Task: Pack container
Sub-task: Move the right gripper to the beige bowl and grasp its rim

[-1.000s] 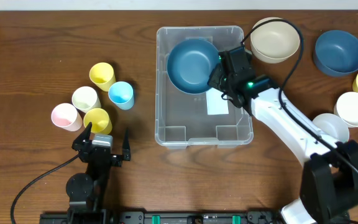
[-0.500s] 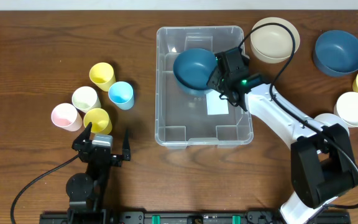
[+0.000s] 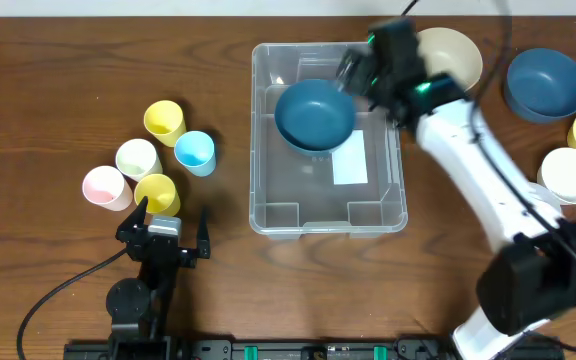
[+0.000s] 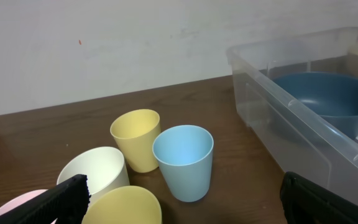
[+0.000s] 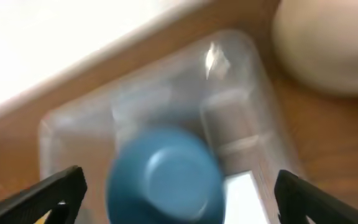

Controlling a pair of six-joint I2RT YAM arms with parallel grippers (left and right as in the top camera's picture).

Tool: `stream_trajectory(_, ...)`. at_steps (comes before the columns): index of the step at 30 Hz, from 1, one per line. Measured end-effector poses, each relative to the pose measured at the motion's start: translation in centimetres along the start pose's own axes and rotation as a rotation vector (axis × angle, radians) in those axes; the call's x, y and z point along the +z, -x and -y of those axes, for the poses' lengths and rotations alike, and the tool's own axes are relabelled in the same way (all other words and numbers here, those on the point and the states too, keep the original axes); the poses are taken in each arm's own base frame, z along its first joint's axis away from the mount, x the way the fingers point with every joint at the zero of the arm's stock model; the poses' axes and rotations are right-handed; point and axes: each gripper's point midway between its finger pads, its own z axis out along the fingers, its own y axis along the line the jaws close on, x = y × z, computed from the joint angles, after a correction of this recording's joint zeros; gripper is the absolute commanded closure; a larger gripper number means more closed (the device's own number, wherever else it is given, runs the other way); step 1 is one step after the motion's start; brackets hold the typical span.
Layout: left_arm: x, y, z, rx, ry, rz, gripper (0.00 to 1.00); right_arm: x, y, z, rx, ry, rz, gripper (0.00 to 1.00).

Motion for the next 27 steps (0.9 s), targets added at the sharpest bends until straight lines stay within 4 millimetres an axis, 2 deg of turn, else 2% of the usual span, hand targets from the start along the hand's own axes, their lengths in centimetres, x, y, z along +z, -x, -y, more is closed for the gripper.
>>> stream_trajectory(3, 0.0, 0.0, 0.0, 0.000, 0.000, 0.000, 0.02, -4.0, 6.4, 2.5, 0.083, -0.010, 0.117, 0.01)
stream_trajectory(4, 0.0, 0.0, 0.0, 0.000, 0.000, 0.000, 0.02, -5.4, 8.5, 4.2, 0.122, -0.025, 0.158, 0.01)
stream_trajectory(5, 0.0, 0.0, 0.0, 0.000, 0.000, 0.000, 0.02, -6.2, 9.5, 5.7, 0.148, -0.042, 0.172, 0.01)
stream_trajectory(7, 0.0, 0.0, 0.0, 0.000, 0.000, 0.000, 0.02, -7.5, 10.6, 10.0, 0.214, -0.116, 0.164, 0.09)
stream_trajectory(10, 0.0, 0.0, 0.0, 0.000, 0.000, 0.000, 0.02, -7.1, 10.1, 14.4, 0.278, -0.207, 0.112, 0.12)
stream_trajectory(12, 0.0, 0.0, 0.0, 0.000, 0.000, 0.000, 0.02, -5.8, 9.6, 15.8, 0.297, -0.228, 0.084, 0.12)
stream_trajectory(15, 0.0, 0.0, 0.0, 0.000, 0.000, 0.000, 0.02, -3.1, 8.4, 16.9, 0.307, -0.246, 0.026, 0.10)
stream_trajectory(18, 0.0, 0.0, 0.0, 0.000, 0.000, 0.000, 0.02, 0.5, 6.7, 18.1, 0.318, -0.268, -0.056, 0.10)
stream_trajectory(22, 0.0, 0.0, 0.0, 0.000, 0.000, 0.000, 0.02, 4.9, 3.7, 20.3, 0.339, -0.319, -0.165, 0.12)
stream_trajectory(24, 0.0, 0.0, 0.0, 0.000, 0.000, 0.000, 0.02, 6.6, 2.4, 21.3, 0.351, -0.340, -0.205, 0.12)
stream_trajectory(27, 0.0, 0.0, 0.0, 0.000, 0.000, 0.000, 0.02, 8.0, 1.6, 22.0, 0.361, -0.351, -0.224, 0.12)
